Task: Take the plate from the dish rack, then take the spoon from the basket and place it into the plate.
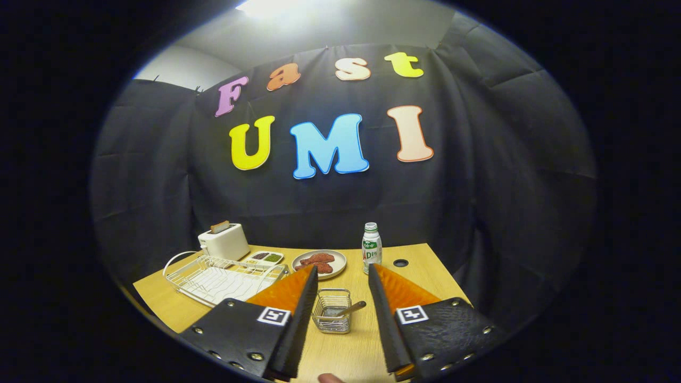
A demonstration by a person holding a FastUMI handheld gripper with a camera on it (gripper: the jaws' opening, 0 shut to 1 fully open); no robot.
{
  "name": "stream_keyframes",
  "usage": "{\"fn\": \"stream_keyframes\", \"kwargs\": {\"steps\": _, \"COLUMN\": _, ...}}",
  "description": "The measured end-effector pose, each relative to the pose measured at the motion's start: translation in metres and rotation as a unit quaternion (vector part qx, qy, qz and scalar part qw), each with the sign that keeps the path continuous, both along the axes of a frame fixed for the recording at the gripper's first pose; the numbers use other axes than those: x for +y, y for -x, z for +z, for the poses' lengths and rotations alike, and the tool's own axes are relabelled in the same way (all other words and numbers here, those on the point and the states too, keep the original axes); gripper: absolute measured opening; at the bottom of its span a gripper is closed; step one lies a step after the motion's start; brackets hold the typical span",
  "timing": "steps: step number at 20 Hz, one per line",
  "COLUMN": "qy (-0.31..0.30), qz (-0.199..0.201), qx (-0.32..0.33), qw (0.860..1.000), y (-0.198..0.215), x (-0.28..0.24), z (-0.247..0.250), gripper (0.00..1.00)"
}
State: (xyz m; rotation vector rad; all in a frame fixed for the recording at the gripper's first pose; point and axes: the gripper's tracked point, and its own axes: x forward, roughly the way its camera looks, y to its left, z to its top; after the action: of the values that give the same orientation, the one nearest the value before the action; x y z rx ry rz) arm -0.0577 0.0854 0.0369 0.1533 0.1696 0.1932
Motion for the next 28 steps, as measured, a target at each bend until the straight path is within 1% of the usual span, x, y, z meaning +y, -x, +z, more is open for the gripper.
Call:
{"fn": "stream_keyframes", "kwargs": {"steps": 2, "qy": -0.007, "qz": -0.007, "qx": 0.006, "qw": 1.000, "y": -0.007, "x": -0.010, "z": -0.009, "gripper": 0.77}}
{"fn": "stream_keyframes", "kwargs": {"steps": 3, "qy": -0.009, "qz": -0.009, "qx": 0.006, "qw": 1.000, "y": -0.013, "x": -0.014, "z": -0.014, "gripper": 0.77}}
{"fn": "stream_keyframes", "kwargs": {"steps": 4, "qy": -0.011, "qz": -0.008, "qx": 0.004, "qw": 1.000, "y": -0.017, "x": -0.014, "z": -0.016, "gripper": 0.79}}
{"fn": "stream_keyframes", "kwargs": {"steps": 11, "qy": -0.003, "qz": 0.011, "qx": -0.008, "qw": 1.000, "y": -0.049, "x": -0.007, "z": -0.051, "gripper": 0.79}}
{"fn": "stream_keyframes", "kwargs": {"steps": 17, "qy": -0.020, "qz": 0.001, "qx": 0.021, "qw": 1.000, "y": -0.078, "x": -0.002, "z": -0.097, "gripper": 0.79}}
{"fn": "stream_keyframes", "kwargs": {"steps": 19, "qy": -0.021, "qz": 0.002, "qx": 0.022, "qw": 1.000, "y": -0.090, "x": 0.002, "z": -0.104, "gripper": 0.79}}
{"fn": "stream_keyframes", "kwargs": {"steps": 20, "qy": -0.025, "qz": 0.004, "qx": 0.028, "qw": 0.999, "y": -0.095, "x": 0.005, "z": -0.108, "gripper": 0.77}}
{"fn": "stream_keyframes", "kwargs": {"steps": 21, "qy": -0.027, "qz": 0.001, "qx": 0.034, "qw": 0.999, "y": -0.098, "x": 0.006, "z": -0.112, "gripper": 0.77}}
{"fn": "stream_keyframes", "kwargs": {"steps": 22, "qy": -0.028, "qz": -0.002, "qx": 0.036, "qw": 0.999, "y": -0.102, "x": 0.006, "z": -0.115, "gripper": 0.68}}
{"fn": "stream_keyframes", "kwargs": {"steps": 23, "qy": -0.028, "qz": 0.005, "qx": 0.038, "qw": 0.999, "y": -0.103, "x": 0.012, "z": -0.117, "gripper": 0.61}}
{"fn": "stream_keyframes", "kwargs": {"steps": 24, "qy": -0.031, "qz": 0.007, "qx": 0.034, "qw": 0.999, "y": -0.104, "x": 0.016, "z": -0.112, "gripper": 0.42}}
{"fn": "stream_keyframes", "kwargs": {"steps": 25, "qy": -0.032, "qz": 0.019, "qx": 0.033, "qw": 0.999, "y": -0.105, "x": 0.024, "z": -0.112, "gripper": 0.28}}
{"fn": "stream_keyframes", "kwargs": {"steps": 26, "qy": -0.037, "qz": 0.035, "qx": 0.036, "qw": 0.998, "y": -0.102, "x": 0.030, "z": -0.112, "gripper": 0.24}}
{"fn": "stream_keyframes", "kwargs": {"steps": 27, "qy": -0.045, "qz": 0.038, "qx": 0.041, "qw": 0.997, "y": -0.101, "x": 0.035, "z": -0.107, "gripper": 0.24}}
{"fn": "stream_keyframes", "kwargs": {"steps": 28, "qy": -0.046, "qz": 0.049, "qx": 0.050, "qw": 0.996, "y": -0.099, "x": 0.039, "z": -0.106, "gripper": 0.14}}
